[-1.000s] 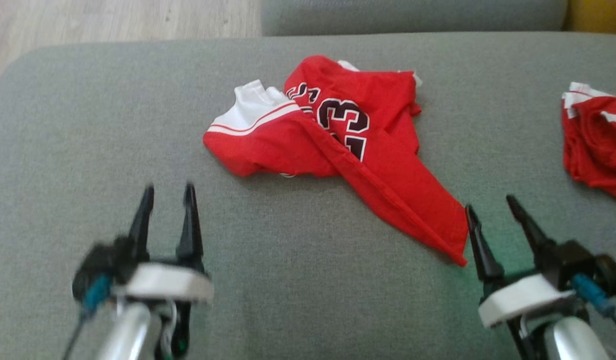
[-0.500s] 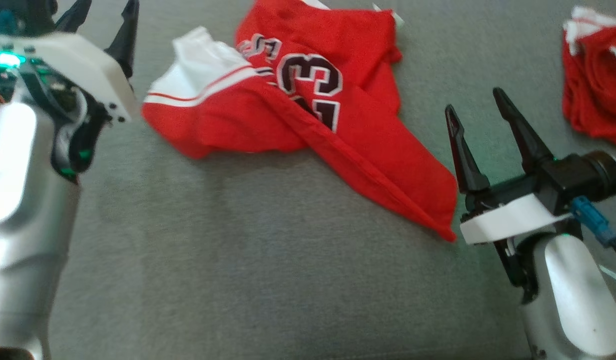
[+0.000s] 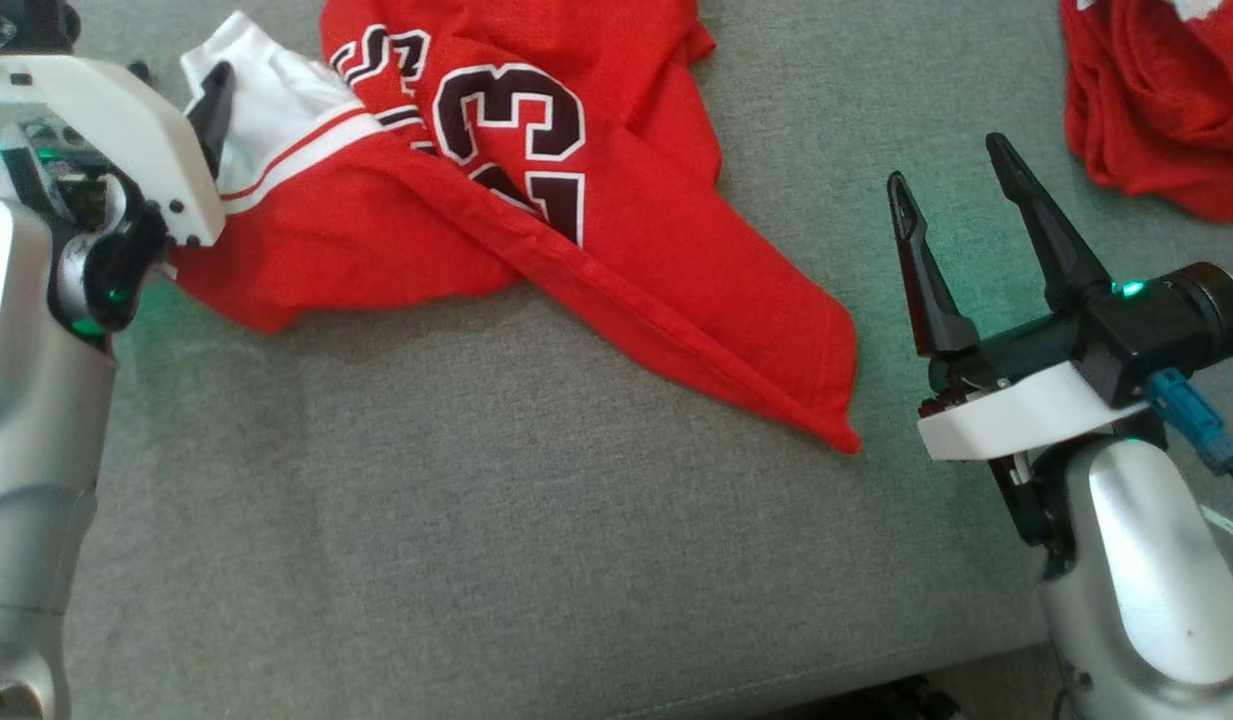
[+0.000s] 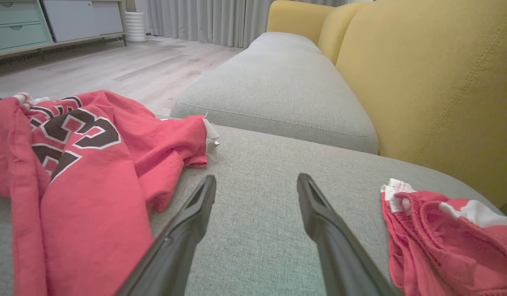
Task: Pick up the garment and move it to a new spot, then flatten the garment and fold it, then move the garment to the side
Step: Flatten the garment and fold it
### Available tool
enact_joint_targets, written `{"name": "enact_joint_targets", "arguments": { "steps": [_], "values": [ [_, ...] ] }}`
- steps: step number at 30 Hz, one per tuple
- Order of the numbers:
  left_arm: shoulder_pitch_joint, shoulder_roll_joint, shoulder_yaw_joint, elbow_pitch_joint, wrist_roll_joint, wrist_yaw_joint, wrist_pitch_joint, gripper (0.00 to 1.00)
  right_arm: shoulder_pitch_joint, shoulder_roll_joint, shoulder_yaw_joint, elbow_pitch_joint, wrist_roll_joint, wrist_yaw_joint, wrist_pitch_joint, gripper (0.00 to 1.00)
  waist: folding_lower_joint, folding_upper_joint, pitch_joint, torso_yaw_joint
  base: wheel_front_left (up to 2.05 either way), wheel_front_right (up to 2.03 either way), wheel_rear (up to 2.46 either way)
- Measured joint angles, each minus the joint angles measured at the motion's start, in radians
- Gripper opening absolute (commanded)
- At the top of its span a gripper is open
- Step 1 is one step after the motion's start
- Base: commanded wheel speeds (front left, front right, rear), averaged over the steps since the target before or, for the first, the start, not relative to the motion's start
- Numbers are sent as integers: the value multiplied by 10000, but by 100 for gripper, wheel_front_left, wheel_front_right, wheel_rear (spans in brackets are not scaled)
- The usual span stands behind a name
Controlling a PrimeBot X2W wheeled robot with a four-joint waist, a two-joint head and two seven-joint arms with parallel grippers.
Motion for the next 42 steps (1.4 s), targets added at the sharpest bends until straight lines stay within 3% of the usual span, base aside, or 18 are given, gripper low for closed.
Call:
{"name": "enact_joint_targets", "arguments": {
  "steps": [1,3,4,5,6,7,19,29,37,42],
  "values": [
    [1,0,-13,8,-61,0,127,100,1,2,4,25,0,0,-15,100,0,0,8,-15,0,0,0],
    [1,6,-27,-15,-119,-2,263,78,1,17,8,59,-4,0,-42,100,-2,0,-2,-13,0,0,0],
    [1,13,-27,-29,-142,-2,305,46,1,35,13,67,-4,0,-42,100,-3,0,-5,-10,0,0,0],
    [2,13,-33,-38,-142,-2,307,29,0,48,27,94,-4,0,-42,100,-2,0,-10,-5,0,0,0],
    [4,12,-48,-58,-142,-4,307,4,0,58,44,123,-4,0,-44,100,-1,0,-17,1,0,0,0],
    [5,12,-65,-86,-153,-17,318,0,-2,71,69,146,-4,0,-63,100,-2,0,-26,9,0,0,0],
    [16,-56,-140,-477,-343,-353,-25,0,-9,105,-173,420,-79,0,-161,100,-3,1,-493,407,0,0,0],
    [211,-100,-138,-1482,-554,-593,-928,0,100,105,-330,562,-90,0,-159,100,-2,1,-1210,778,0,0,0],
    [2448,-142,-242,-3739,-957,-685,-1770,0,1045,109,-989,518,-196,0,-105,100,-3,1,-2083,1430,0,0,0],
    [4460,-278,-238,-4916,-1101,-368,-2568,0,1568,213,-1258,408,-282,0,-10,100,-4,1,-2599,1941,0,0,0]
  ]
}}
